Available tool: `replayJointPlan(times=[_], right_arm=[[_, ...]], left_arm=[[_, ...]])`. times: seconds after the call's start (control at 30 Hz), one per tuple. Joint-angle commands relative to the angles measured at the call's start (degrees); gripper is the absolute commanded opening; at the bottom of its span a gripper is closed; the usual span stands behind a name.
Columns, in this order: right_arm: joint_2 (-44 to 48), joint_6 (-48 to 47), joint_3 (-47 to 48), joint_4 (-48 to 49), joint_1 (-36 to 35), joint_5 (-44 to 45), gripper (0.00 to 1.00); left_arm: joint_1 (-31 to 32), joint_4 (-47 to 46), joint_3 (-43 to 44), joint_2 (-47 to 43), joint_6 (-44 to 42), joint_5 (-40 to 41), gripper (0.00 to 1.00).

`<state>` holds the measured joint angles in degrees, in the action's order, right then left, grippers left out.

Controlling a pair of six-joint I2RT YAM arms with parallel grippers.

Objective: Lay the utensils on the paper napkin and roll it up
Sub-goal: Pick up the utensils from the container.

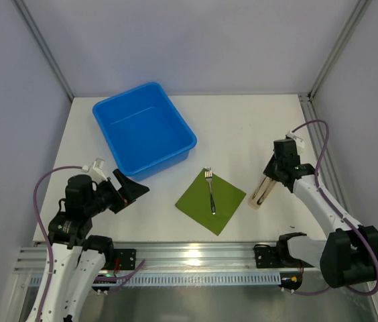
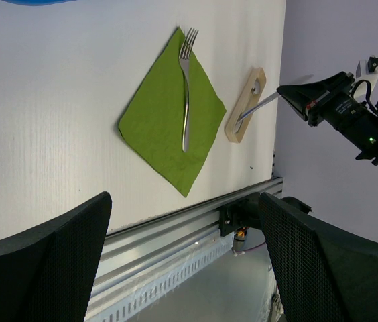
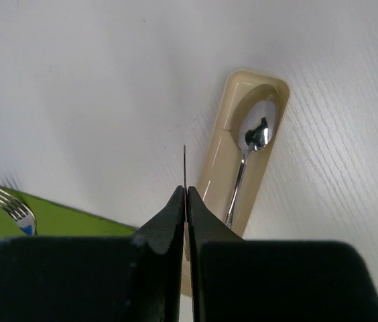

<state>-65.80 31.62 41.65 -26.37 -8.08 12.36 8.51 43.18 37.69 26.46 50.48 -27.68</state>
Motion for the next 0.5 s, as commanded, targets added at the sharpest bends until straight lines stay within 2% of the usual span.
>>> replayJointPlan(times=[0.0,0.3,0.4,0.47], right_arm=[[2.9,-2.2,4.1,-1.6,0.3,-1.6,0.04],[3.6,-4.3,9.6,-4.1,0.3,-7.3,0.04],[3.6,-4.5,10.6,-3.4,0.3,-11.5,0.04],[3.2,-5.0,11.1,-2.7,0.2,-18.0,0.04]], left_arm=[[0.1,0.0,1.7,-0.2,-0.9,-0.7,0.91],[0.2,0.2,1.8,-0.3,-0.8,-0.4,0.91],[0.2,0.3,1.6,-0.4,-0.7,-0.2,0.91],[0.1,0.3,1.4,-0.5,-0.6,-0.2,0.91]])
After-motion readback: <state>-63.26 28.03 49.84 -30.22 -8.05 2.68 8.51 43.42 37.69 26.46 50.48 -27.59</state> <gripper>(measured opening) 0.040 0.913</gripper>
